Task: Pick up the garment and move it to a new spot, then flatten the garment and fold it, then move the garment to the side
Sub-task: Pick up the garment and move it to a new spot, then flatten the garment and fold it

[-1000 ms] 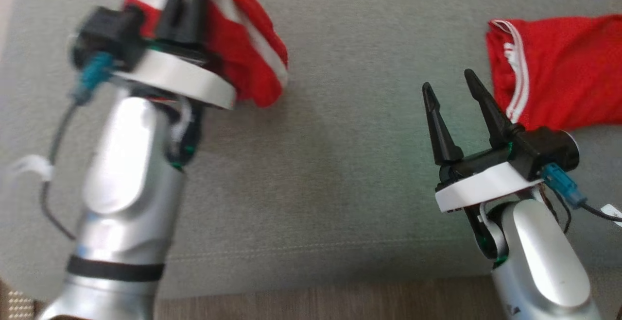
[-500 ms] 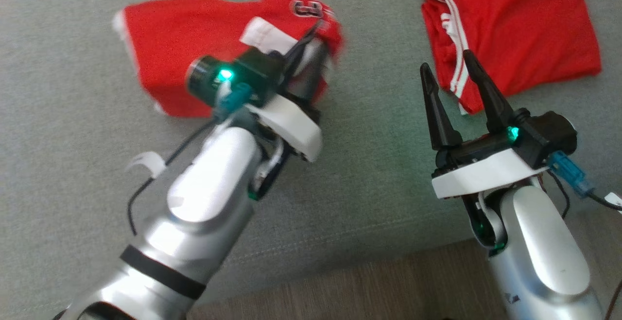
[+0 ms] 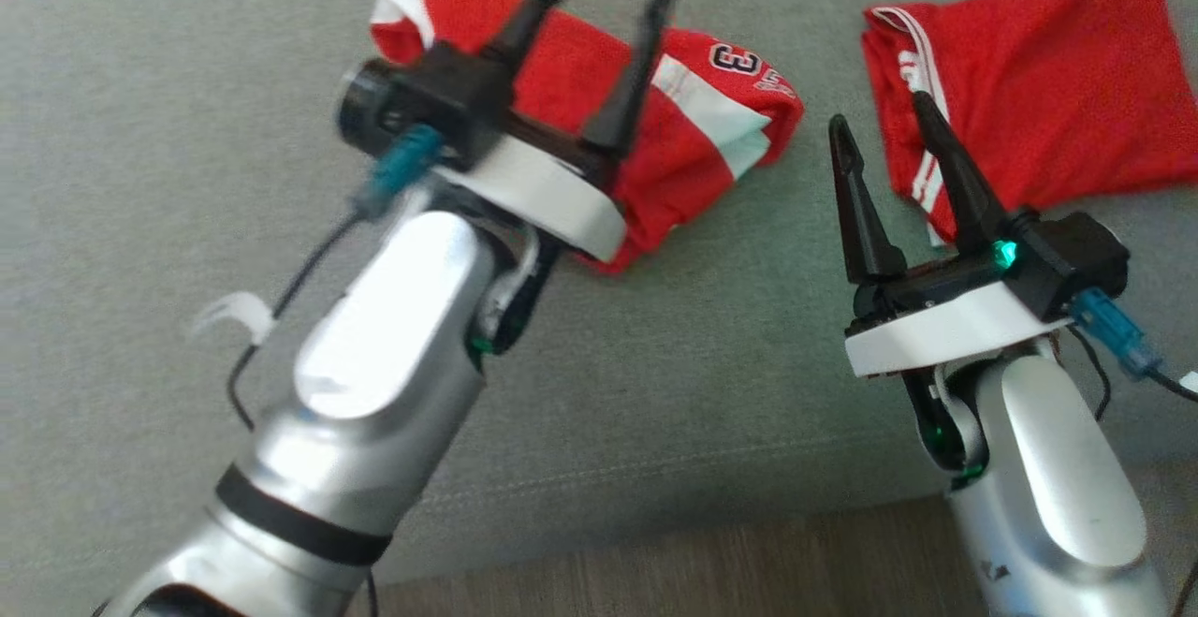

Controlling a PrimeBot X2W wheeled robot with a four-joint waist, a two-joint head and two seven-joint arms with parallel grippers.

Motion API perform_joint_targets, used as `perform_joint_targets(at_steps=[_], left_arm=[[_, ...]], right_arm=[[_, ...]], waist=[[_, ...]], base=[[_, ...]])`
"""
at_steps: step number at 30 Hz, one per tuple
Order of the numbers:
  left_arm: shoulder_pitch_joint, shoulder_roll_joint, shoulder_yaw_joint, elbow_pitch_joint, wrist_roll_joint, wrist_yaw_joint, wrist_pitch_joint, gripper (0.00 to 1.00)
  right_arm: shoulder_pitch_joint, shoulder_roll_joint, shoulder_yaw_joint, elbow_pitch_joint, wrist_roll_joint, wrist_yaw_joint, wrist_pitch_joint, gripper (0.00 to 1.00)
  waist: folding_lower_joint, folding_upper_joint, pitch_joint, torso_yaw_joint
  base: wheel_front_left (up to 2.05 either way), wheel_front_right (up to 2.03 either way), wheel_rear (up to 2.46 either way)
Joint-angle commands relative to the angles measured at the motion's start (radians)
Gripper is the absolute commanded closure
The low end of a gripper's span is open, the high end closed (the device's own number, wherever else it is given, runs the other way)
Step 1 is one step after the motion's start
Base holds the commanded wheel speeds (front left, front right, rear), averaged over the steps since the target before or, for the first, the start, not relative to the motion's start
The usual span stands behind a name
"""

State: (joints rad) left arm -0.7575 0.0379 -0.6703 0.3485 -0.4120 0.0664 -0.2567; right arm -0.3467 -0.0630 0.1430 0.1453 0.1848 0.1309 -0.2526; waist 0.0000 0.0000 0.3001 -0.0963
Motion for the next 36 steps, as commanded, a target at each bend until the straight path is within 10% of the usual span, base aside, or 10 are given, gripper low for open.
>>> perform_joint_targets(at_steps=[1,12,23,36], left_arm=[[0.003,0.017,0.075,-0.046,0.022,0.007,-0.005,0.0],[0.33,0.087,0.35,-0.122,0.099,0.005,-0.005,0.0],[0.599,0.022,0.516,-0.219,0.182,-0.067,-0.005,0.0],[0.598,0.013,0.471,-0.218,0.146,-0.071,-0.005,0.0]], right_arm=[[-0.016,0.013,0.016,-0.028,-0.006,0.0,-0.009,0.0],[0.056,0.013,0.009,-0.001,-0.041,0.0,-0.009,0.0],[0.13,0.013,0.016,0.031,-0.053,0.0,-0.009,0.0],[0.007,0.013,0.127,0.096,-0.094,0.0,0.046,0.0]], waist=[[0.0,0.0,-0.028,0.033],[0.0,0.0,-0.127,0.13],[0.0,0.0,-0.189,0.167],[0.0,0.0,-0.162,0.255]], base=[[0.0,0.0,0.0],[0.0,0.0,0.0],[0.0,0.0,0.0],[0.0,0.0,0.0]])
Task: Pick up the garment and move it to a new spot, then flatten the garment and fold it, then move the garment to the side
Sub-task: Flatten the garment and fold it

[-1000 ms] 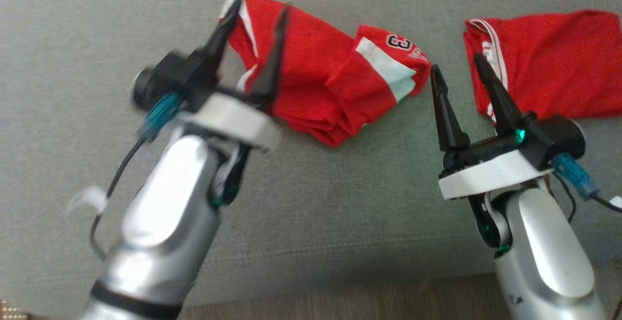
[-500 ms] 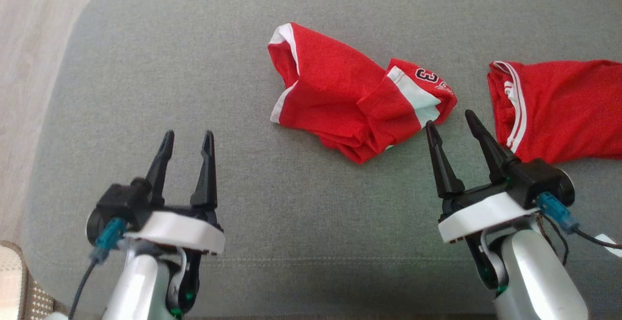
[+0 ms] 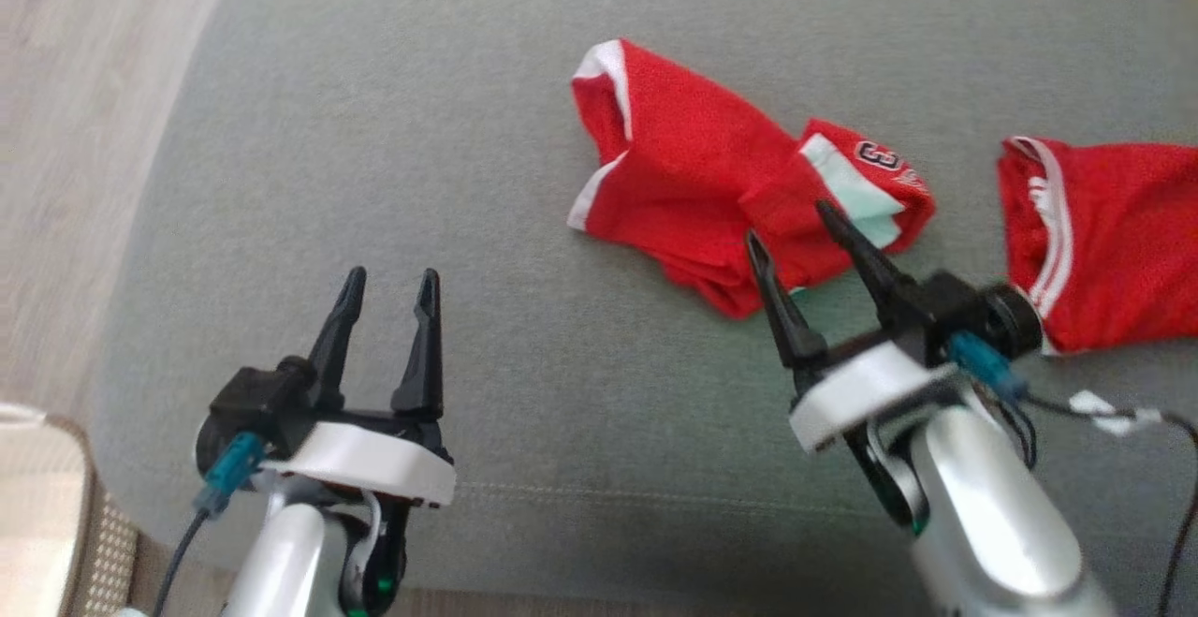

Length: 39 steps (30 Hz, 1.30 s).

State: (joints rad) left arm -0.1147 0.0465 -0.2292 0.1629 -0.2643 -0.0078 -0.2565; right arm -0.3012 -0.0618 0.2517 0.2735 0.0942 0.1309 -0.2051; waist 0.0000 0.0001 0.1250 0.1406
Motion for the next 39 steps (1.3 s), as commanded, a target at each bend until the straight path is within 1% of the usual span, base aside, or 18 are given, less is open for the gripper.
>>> perform_joint_targets(at_steps=[1,9,11,15,21,26,27,28,35,39], left_arm=[[-0.045,0.004,0.022,-0.03,-0.007,0.006,-0.005,0.0],[-0.054,0.004,-0.033,-0.011,-0.043,0.021,-0.005,0.0],[-0.055,0.004,-0.039,-0.008,-0.048,0.024,-0.005,0.0],[-0.056,0.004,-0.055,-0.007,-0.057,0.028,-0.005,0.0],[-0.05,0.004,-0.067,-0.009,-0.062,0.034,-0.005,0.0],[-0.047,0.004,-0.073,-0.011,-0.063,0.037,-0.005,0.0],[-0.047,0.004,-0.075,-0.011,-0.063,0.038,-0.005,0.0],[-0.048,0.004,-0.077,-0.012,-0.064,0.039,-0.005,0.0],[-0.054,0.004,-0.084,-0.017,-0.071,0.046,-0.005,0.0],[-0.047,0.004,-0.085,-0.011,-0.071,0.045,-0.005,0.0]], right_arm=[[-0.06,0.012,0.026,-0.015,-0.005,0.0,0.011,0.0],[-0.25,0.012,0.048,0.193,0.003,0.0,0.09,0.0],[-0.291,0.012,0.047,0.253,0.007,0.0,0.099,0.0],[-0.362,0.011,0.035,0.372,-0.027,0.0,0.098,0.0],[-0.432,0.011,-0.013,0.514,-0.075,0.0,0.078,0.0],[-0.463,0.011,-0.045,0.585,-0.097,0.0,0.063,0.0],[-0.47,0.011,-0.047,0.599,-0.098,0.0,0.058,0.2],[-0.475,0.011,-0.047,0.612,-0.097,0.0,0.053,1.0],[-0.523,0.011,-0.058,0.656,-0.092,0.0,0.005,1.0],[-0.55,0.004,-0.096,0.664,-0.121,0.0,-0.015,1.0]], waist=[[0.0,-0.0001,0.017,0.03],[0.0,-0.0001,0.047,0.141],[0.0,-0.0001,0.052,0.164],[0.0,-0.0001,0.057,0.203],[0.0,-0.0001,0.055,0.237],[0.0,-0.0001,0.055,0.244],[0.0,-0.0001,0.055,0.245],[0.0,-0.0001,0.055,0.244],[0.0,-0.0001,0.054,0.228],[0.0,-0.0001,0.034,0.212]], base=[[0.0,0.0,0.0],[0.0,0.0,0.0],[0.0,0.0,0.0],[0.0,0.0,0.0],[0.0,0.0,0.0],[0.0,0.0,0.0],[0.0,0.0,0.0],[0.0,0.0,0.0],[0.0,0.0,0.0],[0.0,0.0,0.0]])
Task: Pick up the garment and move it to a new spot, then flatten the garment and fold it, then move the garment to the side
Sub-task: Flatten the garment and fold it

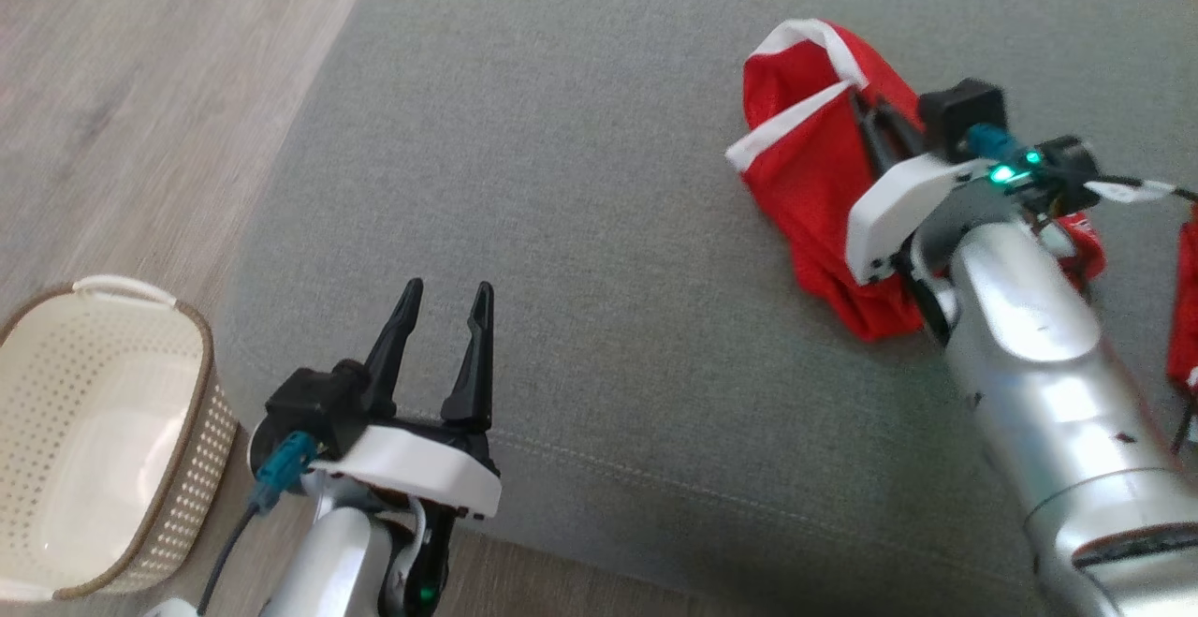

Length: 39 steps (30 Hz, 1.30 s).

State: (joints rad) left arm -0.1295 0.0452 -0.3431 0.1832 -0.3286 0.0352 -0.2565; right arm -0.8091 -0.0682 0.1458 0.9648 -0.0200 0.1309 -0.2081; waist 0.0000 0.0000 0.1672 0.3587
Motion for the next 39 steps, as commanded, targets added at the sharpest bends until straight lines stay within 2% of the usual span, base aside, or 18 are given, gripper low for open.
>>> perform_joint_targets(at_steps=[1,9,12,14,17,20,26,29,31,32,33,36,39], left_arm=[[-0.029,0.005,0.028,-0.029,-0.005,0.001,-0.005,0.0],[-0.004,0.005,0.024,-0.018,0.006,-0.003,-0.005,0.0],[0.004,0.005,0.018,-0.018,0.006,-0.002,-0.005,0.0],[0.01,0.005,0.014,-0.021,0.005,0.0,-0.005,0.0],[0.016,0.005,0.009,-0.026,0.004,0.002,-0.005,0.0],[0.023,0.005,0.009,-0.026,0.004,0.002,-0.005,0.0],[0.022,0.005,0.014,-0.02,0.012,-0.002,-0.005,0.0],[0.009,0.005,0.017,-0.023,0.014,-0.004,-0.005,0.0],[0.004,0.005,0.017,-0.024,0.013,-0.005,-0.005,0.0],[0.001,0.005,0.015,-0.023,0.012,-0.006,-0.005,0.0],[-0.001,0.005,0.013,-0.022,0.012,-0.007,-0.005,0.0],[-0.007,0.005,0.009,-0.021,0.01,-0.006,-0.005,0.0],[-0.008,0.005,0.014,-0.023,0.009,-0.002,-0.005,0.0]], right_arm=[[-0.053,0.003,-0.004,-0.027,-0.014,0.0,-0.015,1.0],[-0.217,-0.085,-0.071,-0.051,-0.094,0.0,-0.035,1.0],[-0.292,-0.098,-0.056,-0.085,-0.135,0.0,-0.047,1.0],[-0.327,-0.096,-0.01,-0.117,-0.162,0.0,-0.051,1.0],[-0.327,-0.079,0.109,-0.188,-0.164,0.0,-0.053,1.0],[-0.257,-0.071,0.294,-0.202,-0.114,0.0,-0.053,1.0],[-0.111,-0.078,0.707,-0.131,0.097,0.0,-0.053,1.0],[-0.088,-0.082,0.865,-0.11,0.207,0.0,-0.053,1.0],[-0.087,-0.084,0.903,-0.105,0.246,0.0,-0.053,1.0],[-0.086,-0.086,0.935,-0.103,0.286,0.0,-0.053,0.22],[-0.088,-0.088,0.966,-0.099,0.324,0.0,-0.053,0.0],[-0.113,-0.107,1.023,-0.101,0.404,0.0,-0.054,0.0],[-0.143,-0.132,1.012,-0.096,0.453,0.0,-0.054,0.0]], waist=[[0.0,0.0,-0.015,-0.009],[0.0,0.0,-0.076,-0.029],[0.0,0.0,-0.087,-0.028],[0.0,0.0,-0.091,-0.027],[0.0,0.0,-0.092,-0.026],[0.0,0.0,-0.095,-0.024],[0.0,0.0,-0.096,-0.029],[0.0,0.0,-0.081,-0.031],[0.0,0.0,-0.076,-0.031],[0.0,0.0,-0.073,-0.031],[0.0,0.0,-0.07,-0.031],[0.0,0.0,-0.06,-0.032],[0.0,0.0,-0.055,-0.043]], base=[[0.0,0.0,0.0],[0.0,0.0,0.0],[0.0,0.0,0.0],[0.0,0.0,0.0],[0.0,0.0,0.0],[0.0,0.0,0.0],[0.0,0.0,0.0],[0.0,0.0,0.0],[0.0,0.0,0.0],[0.0,0.0,0.0],[0.0,0.0,0.0],[0.0,0.0,0.0],[0.0,0.0,0.0]])
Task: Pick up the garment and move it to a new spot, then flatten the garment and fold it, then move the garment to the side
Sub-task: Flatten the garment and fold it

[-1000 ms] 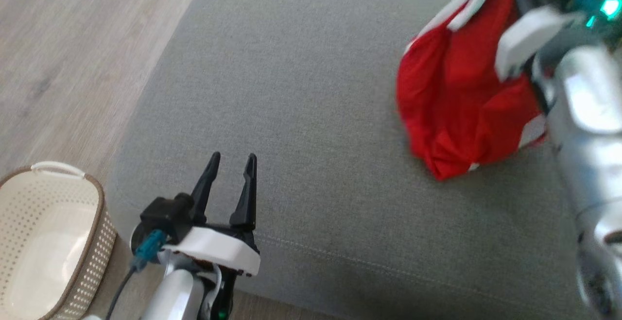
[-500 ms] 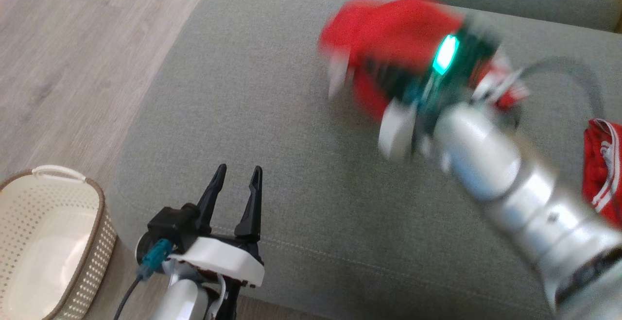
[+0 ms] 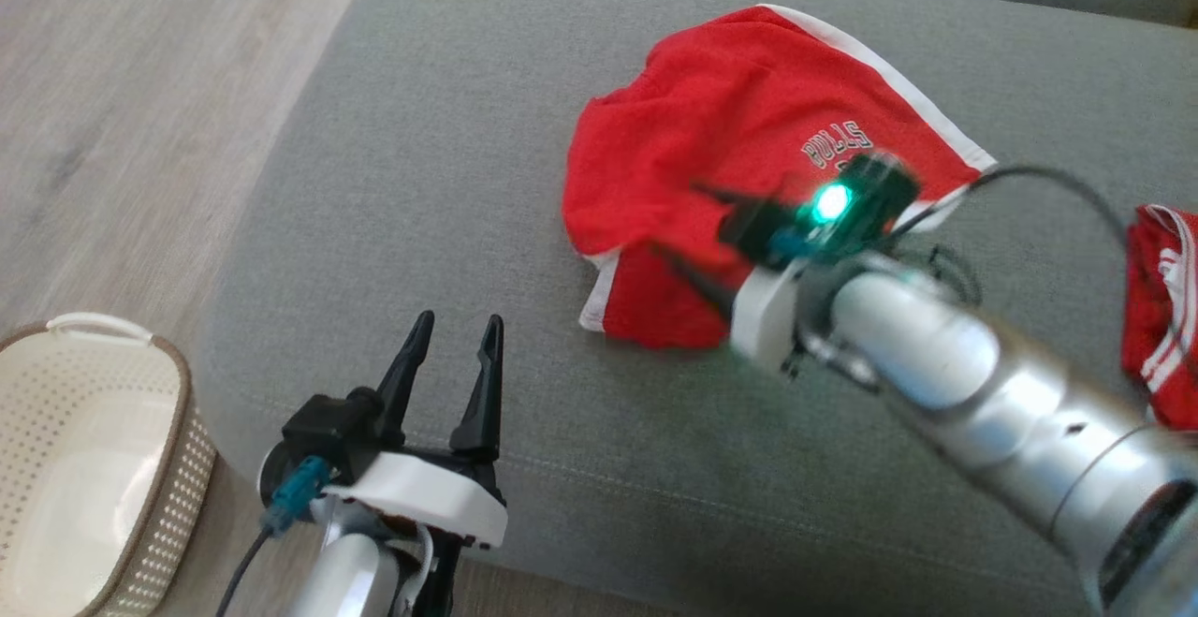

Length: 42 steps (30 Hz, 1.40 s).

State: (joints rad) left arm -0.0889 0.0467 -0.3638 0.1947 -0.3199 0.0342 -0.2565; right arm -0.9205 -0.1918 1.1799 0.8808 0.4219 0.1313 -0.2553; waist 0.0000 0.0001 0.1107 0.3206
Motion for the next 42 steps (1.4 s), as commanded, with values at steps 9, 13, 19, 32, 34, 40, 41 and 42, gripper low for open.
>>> perform_joint_targets(at_steps=[9,13,19,32,34,40,41,42], left_arm=[[-0.061,0.004,0.07,-0.047,0.002,0.007,-0.005,0.0],[-0.062,0.004,0.086,-0.052,0.007,0.004,-0.005,0.0],[-0.068,0.004,0.117,-0.057,0.013,-0.001,-0.005,0.0],[-0.077,0.004,0.143,-0.065,0.022,-0.013,-0.005,0.0],[-0.081,0.004,0.139,-0.066,0.023,-0.015,-0.005,0.0],[-0.091,0.004,0.128,-0.063,0.019,-0.016,-0.005,0.0],[-0.091,0.004,0.125,-0.062,0.018,-0.017,-0.005,0.0],[-0.091,0.004,0.123,-0.061,0.018,-0.016,-0.005,0.0]], right_arm=[[0.032,-0.073,-0.394,-0.057,0.002,-0.001,-0.006,0.0],[0.144,-0.08,-0.579,-0.14,-0.052,-0.001,-0.006,0.0],[0.363,-0.017,-0.84,-0.307,-0.139,-0.001,-0.006,0.0],[0.629,0.119,-1.026,-0.495,-0.244,-0.001,-0.006,0.0],[0.63,0.125,-1.024,-0.495,-0.239,-0.001,-0.006,0.0],[0.616,0.135,-0.997,-0.476,-0.213,-0.001,0.001,0.0],[0.611,0.136,-0.986,-0.467,-0.209,-0.001,0.003,0.0],[0.604,0.137,-0.976,-0.458,-0.202,-0.001,0.005,0.0]], waist=[[0.0,-0.0001,0.0,-0.081],[0.0,-0.0001,0.002,-0.115],[0.0,-0.0001,0.01,-0.164],[0.0,-0.0001,0.026,-0.215],[0.0,-0.0001,0.033,-0.212],[0.0,-0.0001,0.046,-0.192],[0.0,-0.0001,0.047,-0.186],[0.0,-0.0001,0.05,-0.18]], base=[[0.0,0.0,0.0],[0.0,0.0,0.0],[0.0,0.0,0.0],[0.0,0.0,0.0],[0.0,0.0,0.0],[0.0,0.0,0.0],[0.0,0.0,0.0],[0.0,0.0,0.0]])
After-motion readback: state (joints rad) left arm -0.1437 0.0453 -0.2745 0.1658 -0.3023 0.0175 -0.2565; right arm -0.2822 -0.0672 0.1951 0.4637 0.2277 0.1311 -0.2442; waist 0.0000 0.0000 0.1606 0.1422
